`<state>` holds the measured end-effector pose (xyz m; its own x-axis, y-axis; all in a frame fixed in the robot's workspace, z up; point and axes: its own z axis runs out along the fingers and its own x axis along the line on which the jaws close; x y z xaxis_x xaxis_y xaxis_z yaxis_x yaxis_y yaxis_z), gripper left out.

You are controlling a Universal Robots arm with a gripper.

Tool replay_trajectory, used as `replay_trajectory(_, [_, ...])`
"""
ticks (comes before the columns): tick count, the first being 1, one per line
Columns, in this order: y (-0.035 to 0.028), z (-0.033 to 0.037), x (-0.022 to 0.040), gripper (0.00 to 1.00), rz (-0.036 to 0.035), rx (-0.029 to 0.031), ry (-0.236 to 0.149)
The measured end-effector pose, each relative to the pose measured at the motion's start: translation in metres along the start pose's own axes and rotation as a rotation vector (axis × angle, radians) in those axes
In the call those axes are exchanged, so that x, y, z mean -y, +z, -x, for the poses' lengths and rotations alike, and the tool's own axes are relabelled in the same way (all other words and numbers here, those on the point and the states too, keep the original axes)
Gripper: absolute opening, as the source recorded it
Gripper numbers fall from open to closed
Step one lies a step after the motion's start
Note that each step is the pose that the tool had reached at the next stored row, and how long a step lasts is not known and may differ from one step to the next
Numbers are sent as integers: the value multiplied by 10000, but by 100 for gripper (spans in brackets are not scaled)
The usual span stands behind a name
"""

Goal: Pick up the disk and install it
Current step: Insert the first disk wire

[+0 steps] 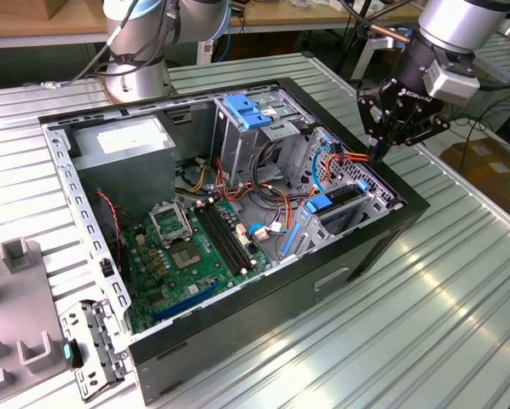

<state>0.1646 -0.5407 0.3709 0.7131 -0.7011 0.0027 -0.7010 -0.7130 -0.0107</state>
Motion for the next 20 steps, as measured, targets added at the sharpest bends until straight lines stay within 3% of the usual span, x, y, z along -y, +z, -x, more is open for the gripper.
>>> replay_trajectory(4, [11, 3, -4, 16, 1, -5, 543])
replay_trajectory(7, [16, 55, -55, 16, 0, -6, 765])
replay_trajectory(20, [20, 80, -79, 16, 6, -26, 2459])
